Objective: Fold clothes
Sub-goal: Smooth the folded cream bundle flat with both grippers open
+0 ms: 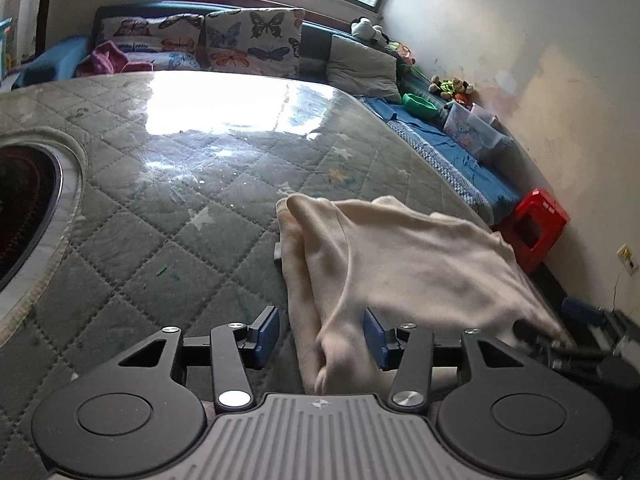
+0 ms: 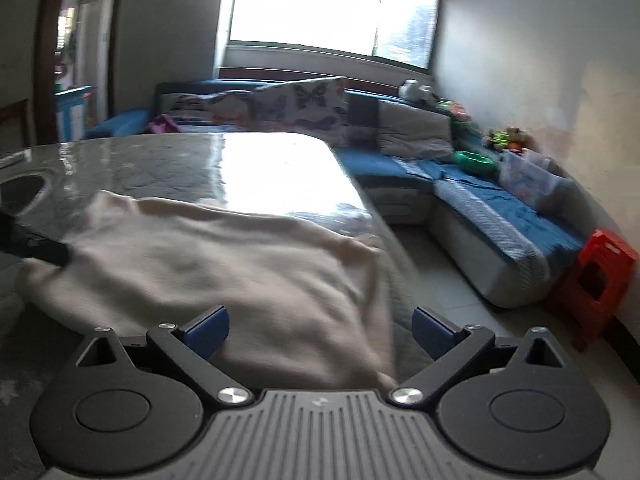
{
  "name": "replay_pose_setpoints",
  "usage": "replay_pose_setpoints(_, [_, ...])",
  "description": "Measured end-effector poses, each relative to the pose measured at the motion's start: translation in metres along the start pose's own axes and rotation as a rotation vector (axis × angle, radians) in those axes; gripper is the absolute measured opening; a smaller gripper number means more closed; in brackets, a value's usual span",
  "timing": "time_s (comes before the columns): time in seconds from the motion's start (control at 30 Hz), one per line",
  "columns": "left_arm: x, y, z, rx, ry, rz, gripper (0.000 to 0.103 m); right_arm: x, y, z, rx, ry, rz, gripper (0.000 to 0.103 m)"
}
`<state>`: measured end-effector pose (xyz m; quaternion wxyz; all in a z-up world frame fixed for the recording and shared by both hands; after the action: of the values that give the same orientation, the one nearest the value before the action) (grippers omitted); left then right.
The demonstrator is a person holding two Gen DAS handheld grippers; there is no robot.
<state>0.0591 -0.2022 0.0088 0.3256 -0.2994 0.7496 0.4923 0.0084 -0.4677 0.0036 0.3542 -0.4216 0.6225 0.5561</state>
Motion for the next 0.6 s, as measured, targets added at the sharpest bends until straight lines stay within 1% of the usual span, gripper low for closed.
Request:
replay_pose_setpoints(0.1, [0.006, 0.005, -0.001, -0.007, -0.034, -0.003, 0.050, 0.007, 0.003, -0.009, 0.030, -0.012, 0.011, 0.099])
replay_pose_setpoints(0.27, [0.011, 0.009, 0.000, -0.009, -0.054, -0.007, 0.051, 0.009, 0.013, -0.027, 0.092, -0.055, -0.010, 0.100])
replay_pose_setpoints(0.4, [0.014, 0.012, 0.001, -0.013, -0.067, -0.012, 0.051, 0.020, 0.013, -0.044, 0.152, -0.075, 0.028, 0.100])
replay_pose_setpoints(0.47, [0.014, 0.013, 0.002, -0.015, -0.066, -0.013, 0.051, 0.024, 0.015, -0.050, 0.162, -0.090, 0.039, 0.101])
replay_pose_setpoints(0.6, [0.014, 0.014, 0.003, -0.018, -0.060, -0.012, 0.051, 0.020, 0.022, -0.055, 0.168, -0.112, 0.005, 0.101])
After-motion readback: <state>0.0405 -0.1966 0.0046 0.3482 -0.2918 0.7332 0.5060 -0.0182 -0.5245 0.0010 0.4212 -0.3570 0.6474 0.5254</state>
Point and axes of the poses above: each gripper's, at about its wrist camera, not at the fingertips, and y roughly against the way its jaws point, z to its left, x to its underside, the point moved 3 cm from there along -y, roughly the way its jaws point, and after that the axes turned 11 degrees about -z, right-handed, at the moved point
